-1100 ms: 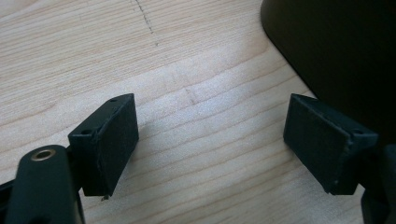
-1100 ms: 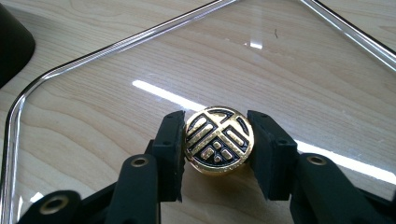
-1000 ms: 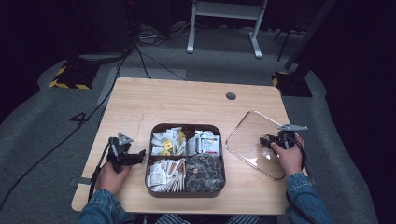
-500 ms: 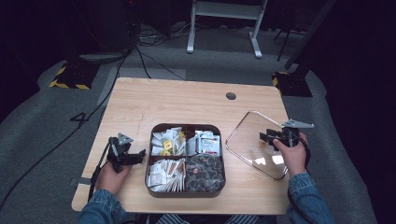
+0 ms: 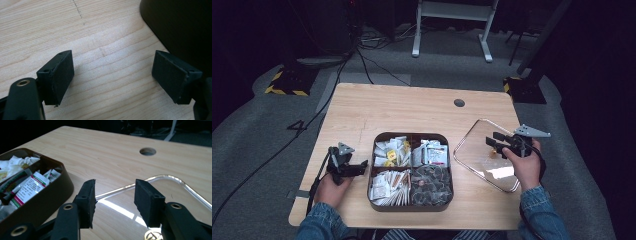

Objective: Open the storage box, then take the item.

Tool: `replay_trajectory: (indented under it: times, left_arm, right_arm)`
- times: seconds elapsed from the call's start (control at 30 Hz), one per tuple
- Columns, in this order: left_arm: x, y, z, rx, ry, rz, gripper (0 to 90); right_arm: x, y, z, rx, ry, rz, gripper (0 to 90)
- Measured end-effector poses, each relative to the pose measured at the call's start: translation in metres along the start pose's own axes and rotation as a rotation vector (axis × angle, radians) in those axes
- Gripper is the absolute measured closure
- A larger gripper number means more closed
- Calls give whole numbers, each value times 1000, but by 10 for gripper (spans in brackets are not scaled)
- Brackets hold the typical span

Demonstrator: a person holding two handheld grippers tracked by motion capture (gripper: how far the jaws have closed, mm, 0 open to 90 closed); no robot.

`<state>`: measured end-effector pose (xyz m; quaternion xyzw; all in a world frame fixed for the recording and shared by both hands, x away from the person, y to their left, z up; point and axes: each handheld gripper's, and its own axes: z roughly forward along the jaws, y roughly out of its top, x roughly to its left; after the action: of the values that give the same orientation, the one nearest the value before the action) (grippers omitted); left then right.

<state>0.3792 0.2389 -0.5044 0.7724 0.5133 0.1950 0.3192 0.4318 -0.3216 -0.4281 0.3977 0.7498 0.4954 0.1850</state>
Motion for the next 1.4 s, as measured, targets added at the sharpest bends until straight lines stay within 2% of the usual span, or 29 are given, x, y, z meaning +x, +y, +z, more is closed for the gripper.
replay_trajectory:
  times: [0.07,0.2,0.27,0.3,0.37,0.6,0.67,0.7,0.77,0.8,0.87,0.9,1.2,1.4]
  left_arm:
    - [0,0,0,0,1,-2,184]
    - [0,0,0,-1,1,-3,183]
    - [0,0,0,-1,-1,-1,183]
    - [-1,-1,0,0,0,-1,183]
    - [-1,-1,-1,-1,0,-1,183]
    - [-1,-2,-2,1,-5,7,182]
    - [-1,-3,-2,-1,-5,7,182]
    - [-2,-3,-3,0,-6,8,181]
    - [-1,-3,-3,1,-8,10,182]
    - [-2,-3,-3,1,-10,7,182]
    - [-2,-4,-3,2,-11,8,181]
    - [-2,-4,-4,1,-8,10,182]
    - [-3,-6,-6,1,-3,4,182]
    - [-3,-6,-6,1,-4,5,181]
  right_arm:
    - [3,2,0,-12,9,3,506]
    - [15,8,2,30,70,16,488]
    - [18,9,3,32,81,20,498]
    - [27,10,6,43,101,54,510]
    - [33,12,8,46,131,65,522]
    - [58,21,21,61,214,25,525]
    - [61,22,23,62,221,23,525]
    - [68,23,28,66,243,12,530]
    - [70,23,29,69,251,7,531]
    - [77,23,34,86,275,4,531]
    - [79,23,36,92,283,3,531]
    - [87,24,41,102,304,-2,537]
    - [112,26,59,145,361,-52,555]
    - [124,31,71,169,388,-61,552]
